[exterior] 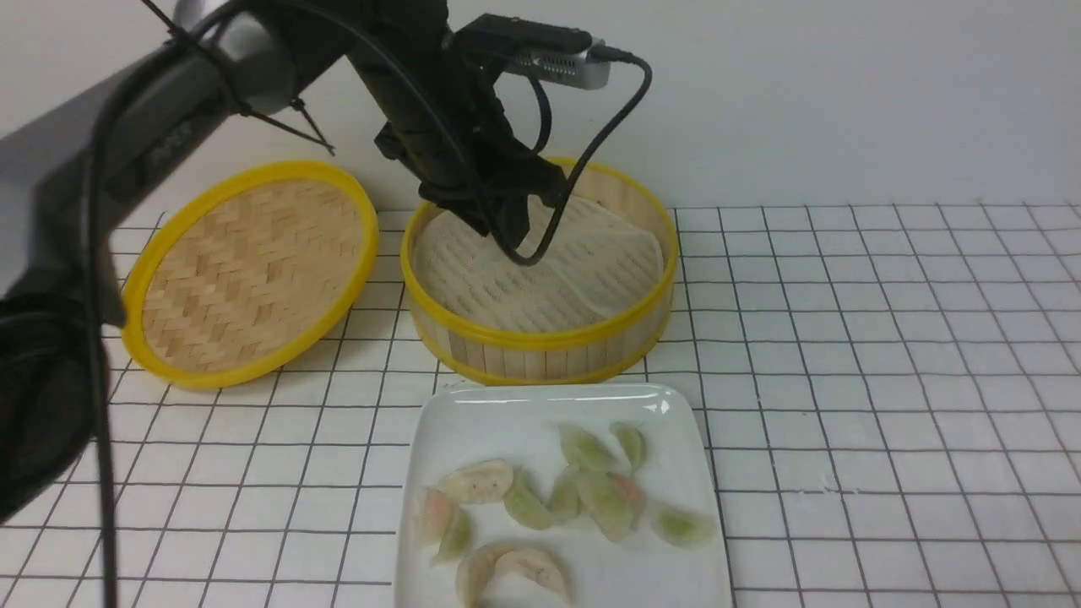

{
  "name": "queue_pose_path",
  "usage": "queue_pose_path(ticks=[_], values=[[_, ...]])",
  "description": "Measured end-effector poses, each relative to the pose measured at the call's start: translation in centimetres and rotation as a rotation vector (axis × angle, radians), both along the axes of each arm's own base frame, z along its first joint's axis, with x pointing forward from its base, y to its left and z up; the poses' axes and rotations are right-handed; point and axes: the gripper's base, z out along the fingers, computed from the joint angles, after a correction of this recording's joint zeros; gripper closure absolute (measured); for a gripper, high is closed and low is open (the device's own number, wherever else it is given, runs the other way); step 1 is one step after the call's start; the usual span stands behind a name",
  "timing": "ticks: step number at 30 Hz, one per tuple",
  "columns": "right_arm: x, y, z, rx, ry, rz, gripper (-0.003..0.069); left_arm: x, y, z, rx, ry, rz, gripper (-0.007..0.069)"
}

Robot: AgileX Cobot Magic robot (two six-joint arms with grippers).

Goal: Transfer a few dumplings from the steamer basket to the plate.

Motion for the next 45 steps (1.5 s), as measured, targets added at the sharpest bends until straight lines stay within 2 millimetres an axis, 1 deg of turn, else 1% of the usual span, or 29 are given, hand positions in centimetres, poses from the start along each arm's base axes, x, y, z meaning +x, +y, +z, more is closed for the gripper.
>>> queue_pose_path(ticks=[3, 7, 8, 10, 12, 15, 17, 19, 20, 21, 22, 23, 25, 26, 27, 28, 30, 32, 34, 35, 36, 38, 39, 40, 42, 43, 44, 45], values=[[0.0, 0.0, 0.0, 0.0, 0.0, 0.0, 0.0673, -2.2, -0.4, -1.5, 0.016, 0.087, -0.025, 0.0459], [0.0, 0.0, 0.0, 0.0, 0.0, 0.0, 0.0673, -5.1, -2.5, -5.6, 0.068, 0.217, -0.132, 0.046], [0.0, 0.0, 0.0, 0.0, 0.0, 0.0, 0.0673, -5.7, -3.1, -6.3, 0.079, 0.234, -0.167, 0.046], [0.0, 0.0, 0.0, 0.0, 0.0, 0.0, 0.0673, -6.4, -4.0, -7.6, 0.105, 0.259, -0.218, 0.046], [0.0, 0.0, 0.0, 0.0, 0.0, 0.0, 0.0673, -6.5, -4.5, -8.4, 0.138, 0.255, -0.247, 0.046], [0.0, 0.0, 0.0, 0.0, 0.0, 0.0, 0.0673, -6.3, -4.6, -9.1, 0.191, 0.23, -0.267, 0.0448], [0.0, 0.0, 0.0, 0.0, 0.0, 0.0, 0.0673, -6.1, -4.6, -9.3, 0.201, 0.217, -0.267, 0.0396], [0.0, 0.0, 0.0, 0.0, 0.0, 0.0, 0.0673, -6.0, -4.6, -9.3, 0.203, 0.207, -0.266, 0.0307], [0.0, 0.0, 0.0, 0.0, 0.0, 0.0, 0.0673, -6.0, -4.6, -9.3, 0.203, 0.203, -0.266, 0.0279], [0.0, 0.0, 0.0, 0.0, 0.0, 0.0, 0.0673, -5.9, -4.7, -9.1, 0.198, 0.192, -0.264, 0.0224], [0.0, 0.0, 0.0, 0.0, 0.0, 0.0, 0.0673, -5.8, -4.7, -9.0, 0.195, 0.182, -0.263, 0.0192], [0.0, 0.0, 0.0, 0.0, 0.0, 0.0, 0.0673, -5.5, -4.9, -8.6, 0.19, 0.164, -0.263, 0.0165], [0.0, 0.0, 0.0, 0.0, 0.0, 0.0, 0.0673, -4.6, -5.0, -7.1, 0.195, 0.094, -0.233, 0.0125], [0.0, 0.0, 0.0, 0.0, 0.0, 0.0, 0.0673, -4.5, -5.0, -6.9, 0.195, 0.085, -0.227, 0.0123], [0.0, 0.0, 0.0, 0.0, 0.0, 0.0, 0.0673, -3.5, -4.8, -5.7, 0.194, 0.019, -0.171, 0.0127], [0.0, 0.0, 0.0, 0.0, 0.0, 0.0, 0.0673, -2.3, -4.5, -4.1, 0.185, -0.06, -0.087, 0.0145], [0.0, 0.0, 0.0, 0.0, 0.0, 0.0, 0.0673, -0.5, -3.5, -2.5, 0.171, -0.139, 0.014, 0.0203], [0.0, 0.0, 0.0, 0.0, 0.0, 0.0, 0.0673, 1.1, -2.5, -1.4, 0.168, -0.186, 0.075, 0.0267], [0.0, 0.0, 0.0, 0.0, 0.0, 0.0, 0.0673, 3.1, -1.2, -2.0, 0.176, -0.184, 0.132, 0.0333], [0.0, 0.0, 0.0, 0.0, 0.0, 0.0, 0.0673, 3.6, -0.9, -2.1, 0.176, -0.184, 0.145, 0.0346], [0.0, 0.0, 0.0, 0.0, 0.0, 0.0, 0.0673, 4.2, -0.6, -2.8, 0.183, -0.17, 0.154, 0.036], [0.0, 0.0, 0.0, 0.0, 0.0, 0.0, 0.0673, 5.4, -0.1, -4.9, 0.193, -0.118, 0.17, 0.0365], [0.0, 0.0, 0.0, 0.0, 0.0, 0.0, 0.0673, 5.8, 0.0, -5.9, 0.197, -0.091, 0.174, 0.0363], [0.0, 0.0, 0.0, 0.0, 0.0, 0.0, 0.0673, 6.2, 0.2, -7.2, 0.194, -0.039, 0.18, 0.0349], [0.0, 0.0, 0.0, 0.0, 0.0, 0.0, 0.0673, 6.7, 0.3, -9.0, 0.188, 0.015, 0.175, 0.0316], [0.0, 0.0, 0.0, 0.0, 0.0, 0.0, 0.0673, 6.8, 0.3, -9.1, 0.18, 0.022, 0.178, 0.0307], [0.0, 0.0, 0.0, 0.0, 0.0, 0.0, 0.0673, 7.0, 0.2, -10.0, 0.172, 0.04, 0.16, 0.0269], [0.0, 0.0, 0.0, 0.0, 0.0, 0.0, 0.0673, 7.1, 0.2, -10.3, 0.166, 0.046, 0.15, 0.0249]])
